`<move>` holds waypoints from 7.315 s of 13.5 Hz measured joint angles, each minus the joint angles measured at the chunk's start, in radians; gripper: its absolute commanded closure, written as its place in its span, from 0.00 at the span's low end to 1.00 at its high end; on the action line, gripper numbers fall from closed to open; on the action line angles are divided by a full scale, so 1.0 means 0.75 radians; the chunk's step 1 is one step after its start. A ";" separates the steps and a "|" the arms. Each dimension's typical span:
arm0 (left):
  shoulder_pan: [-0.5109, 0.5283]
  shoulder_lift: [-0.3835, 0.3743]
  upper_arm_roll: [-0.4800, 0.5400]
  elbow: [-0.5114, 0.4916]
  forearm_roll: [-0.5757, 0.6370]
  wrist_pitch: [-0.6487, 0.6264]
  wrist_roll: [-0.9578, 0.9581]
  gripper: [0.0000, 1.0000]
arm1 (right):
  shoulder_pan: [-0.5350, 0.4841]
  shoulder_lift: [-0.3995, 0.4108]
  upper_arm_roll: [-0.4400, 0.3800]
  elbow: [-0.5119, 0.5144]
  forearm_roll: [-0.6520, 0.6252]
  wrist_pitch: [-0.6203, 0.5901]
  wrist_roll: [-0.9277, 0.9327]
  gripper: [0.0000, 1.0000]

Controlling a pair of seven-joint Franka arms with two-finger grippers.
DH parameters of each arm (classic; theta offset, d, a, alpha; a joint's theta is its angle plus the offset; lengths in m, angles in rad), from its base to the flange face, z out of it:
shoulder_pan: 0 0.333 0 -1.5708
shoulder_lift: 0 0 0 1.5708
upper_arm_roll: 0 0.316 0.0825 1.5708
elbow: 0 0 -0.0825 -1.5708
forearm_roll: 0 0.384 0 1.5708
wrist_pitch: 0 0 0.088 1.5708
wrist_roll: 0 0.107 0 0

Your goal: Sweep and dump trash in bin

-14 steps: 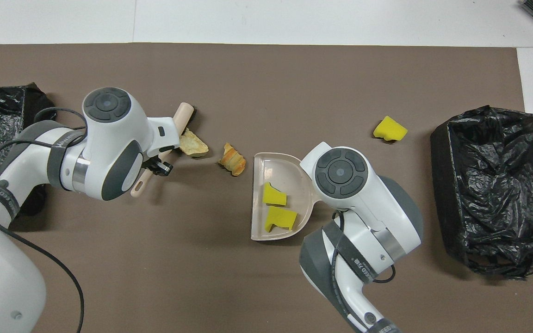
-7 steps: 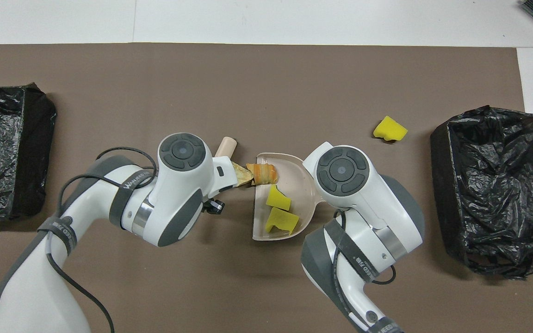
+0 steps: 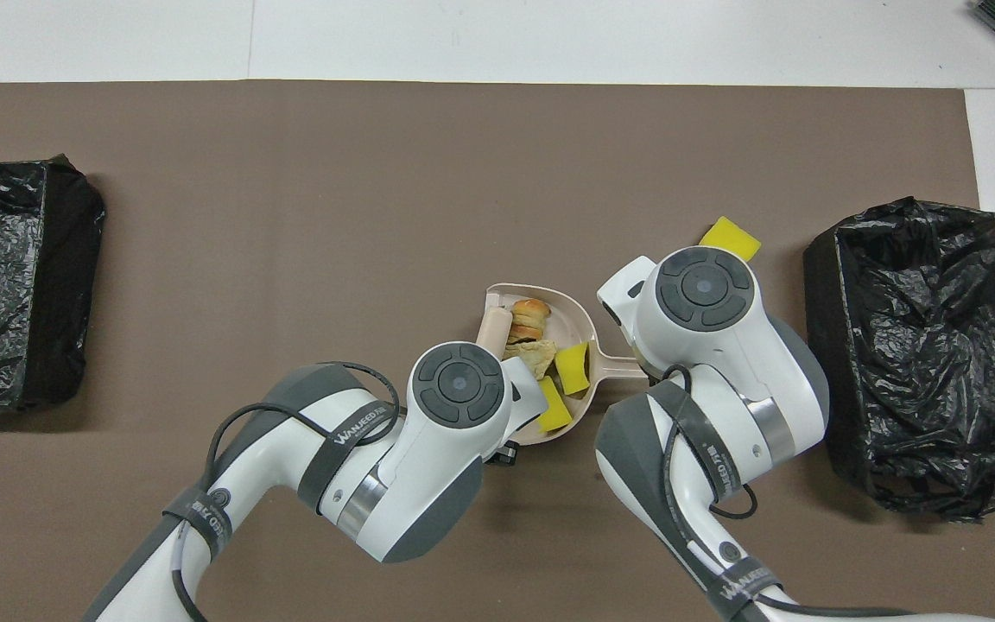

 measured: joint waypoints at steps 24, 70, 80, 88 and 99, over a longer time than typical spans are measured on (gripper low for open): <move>-0.248 -0.424 0.001 -0.538 -0.153 0.142 -0.556 1.00 | -0.695 0.020 -0.023 0.406 0.130 -0.131 -0.923 1.00; 0.072 -0.493 0.050 -0.391 -0.063 -0.113 -0.103 0.00 | -0.113 0.105 0.013 0.363 0.153 -0.064 1.342 1.00; 0.674 -0.399 0.056 0.209 0.073 -0.379 0.543 0.00 | 0.309 0.420 0.016 0.470 0.157 0.221 2.192 1.00; 0.794 -0.261 0.048 0.569 0.077 -0.600 0.697 0.00 | 0.337 0.451 0.015 0.533 0.195 0.180 2.230 0.00; 0.794 -0.258 0.046 0.578 0.077 -0.611 0.675 0.00 | 0.362 0.125 0.012 0.333 0.269 -0.123 2.292 0.00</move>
